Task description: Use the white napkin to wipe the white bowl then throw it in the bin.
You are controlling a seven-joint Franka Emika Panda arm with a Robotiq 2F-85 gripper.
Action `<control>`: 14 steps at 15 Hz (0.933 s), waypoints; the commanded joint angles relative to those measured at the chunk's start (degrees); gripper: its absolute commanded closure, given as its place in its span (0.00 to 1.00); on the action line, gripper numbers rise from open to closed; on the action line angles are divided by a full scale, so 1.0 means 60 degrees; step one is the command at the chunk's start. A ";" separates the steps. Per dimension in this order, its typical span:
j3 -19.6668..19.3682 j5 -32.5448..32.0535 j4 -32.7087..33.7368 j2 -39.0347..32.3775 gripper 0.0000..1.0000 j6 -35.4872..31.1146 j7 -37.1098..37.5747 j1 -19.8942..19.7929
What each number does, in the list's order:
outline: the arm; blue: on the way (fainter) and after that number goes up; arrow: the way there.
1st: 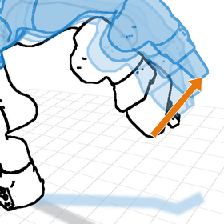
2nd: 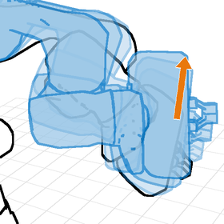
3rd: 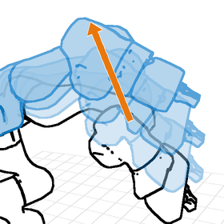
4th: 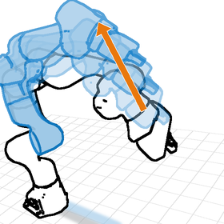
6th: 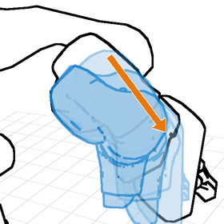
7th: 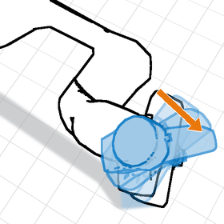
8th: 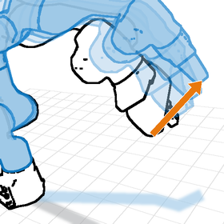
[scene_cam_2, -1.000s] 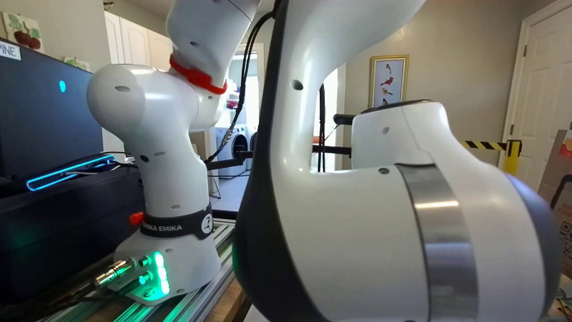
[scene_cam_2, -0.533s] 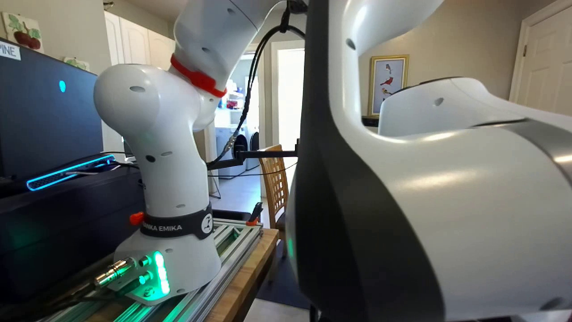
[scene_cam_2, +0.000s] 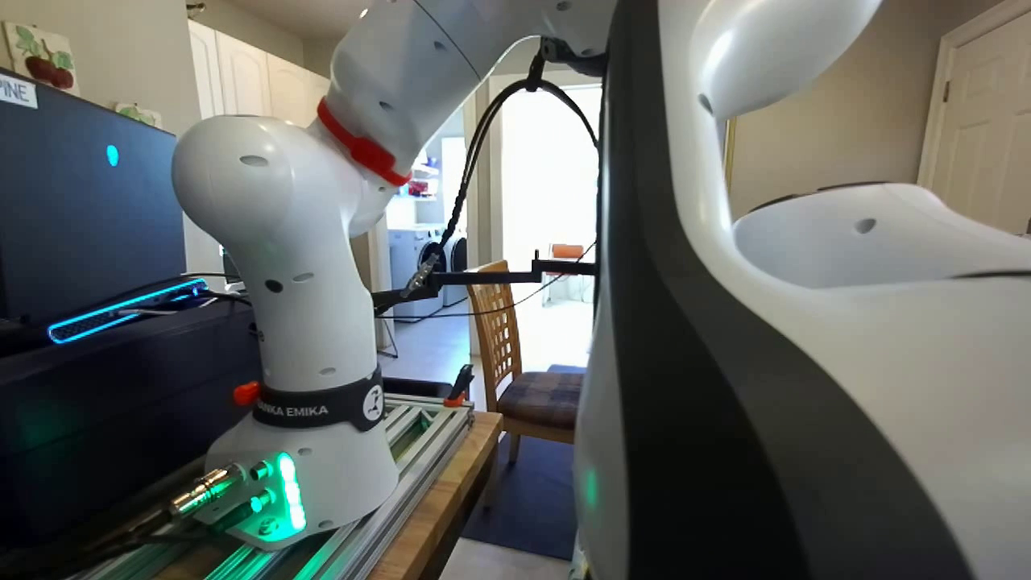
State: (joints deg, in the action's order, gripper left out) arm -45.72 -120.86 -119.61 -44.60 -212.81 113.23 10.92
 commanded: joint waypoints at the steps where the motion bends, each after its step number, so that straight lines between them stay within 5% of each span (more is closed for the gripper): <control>1: -0.0040 0.0084 0.0665 -0.0680 1.00 -0.0119 0.0371 -0.0045; 14: 0.0268 0.0871 0.1786 -0.1524 1.00 0.0839 0.0380 -0.0199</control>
State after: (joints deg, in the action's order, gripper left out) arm -45.27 -117.52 -111.64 -51.96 -208.44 114.72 10.55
